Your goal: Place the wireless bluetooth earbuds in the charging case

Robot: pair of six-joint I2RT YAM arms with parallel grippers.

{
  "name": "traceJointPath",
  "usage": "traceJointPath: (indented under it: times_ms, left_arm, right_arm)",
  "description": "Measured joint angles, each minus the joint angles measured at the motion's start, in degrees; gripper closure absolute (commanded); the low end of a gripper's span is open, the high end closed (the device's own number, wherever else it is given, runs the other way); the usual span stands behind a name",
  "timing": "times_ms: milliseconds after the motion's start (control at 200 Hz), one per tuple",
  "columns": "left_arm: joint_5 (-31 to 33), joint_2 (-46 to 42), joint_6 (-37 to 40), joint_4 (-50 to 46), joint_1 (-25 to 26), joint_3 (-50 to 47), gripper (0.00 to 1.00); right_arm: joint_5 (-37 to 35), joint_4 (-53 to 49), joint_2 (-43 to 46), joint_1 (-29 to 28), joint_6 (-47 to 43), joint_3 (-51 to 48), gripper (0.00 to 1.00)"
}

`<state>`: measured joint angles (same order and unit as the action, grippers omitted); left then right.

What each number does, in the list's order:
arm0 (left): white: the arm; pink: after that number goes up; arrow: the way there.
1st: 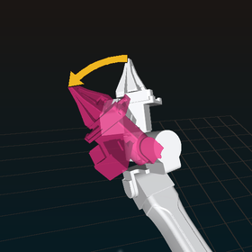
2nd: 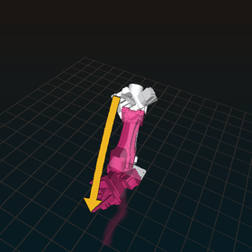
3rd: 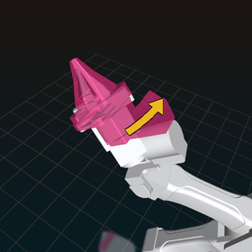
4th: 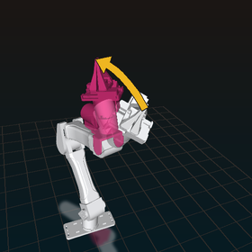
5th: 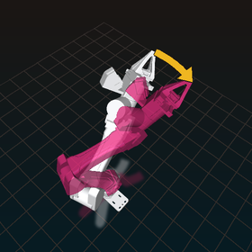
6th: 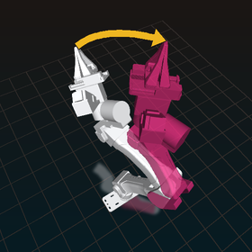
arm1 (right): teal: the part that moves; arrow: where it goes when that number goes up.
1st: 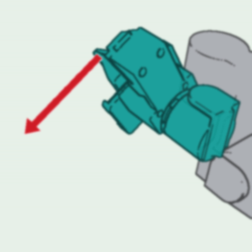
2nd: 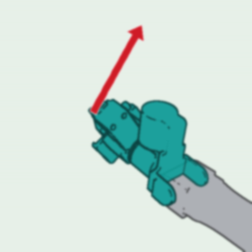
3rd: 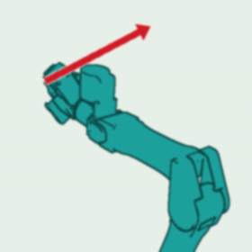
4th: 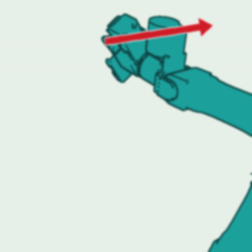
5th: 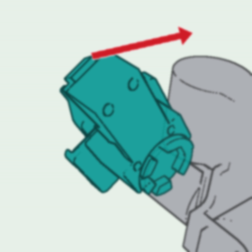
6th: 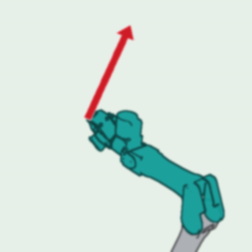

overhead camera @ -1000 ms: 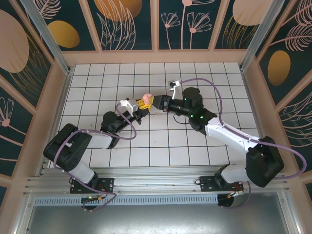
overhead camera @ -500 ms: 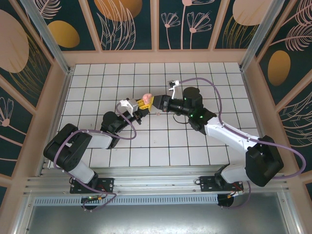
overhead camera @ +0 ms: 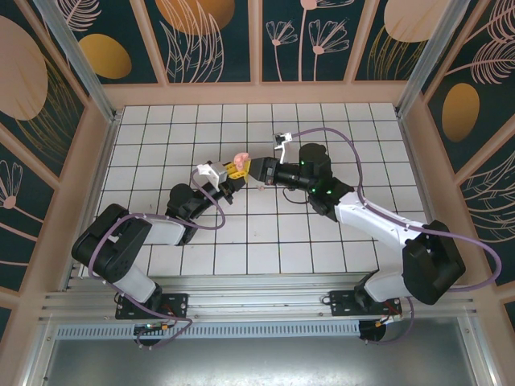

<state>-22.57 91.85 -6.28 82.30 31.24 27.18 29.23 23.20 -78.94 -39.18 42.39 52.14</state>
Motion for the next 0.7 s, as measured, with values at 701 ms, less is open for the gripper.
traceJointPath:
  times_ms: [701]
  left_arm:
    - [-0.2, 0.0, 0.0, -0.3, 0.0, 0.0, 0.92]
  right_arm:
    - [0.4, -0.7, -0.8, -1.1, 0.0, 1.5, 0.73]
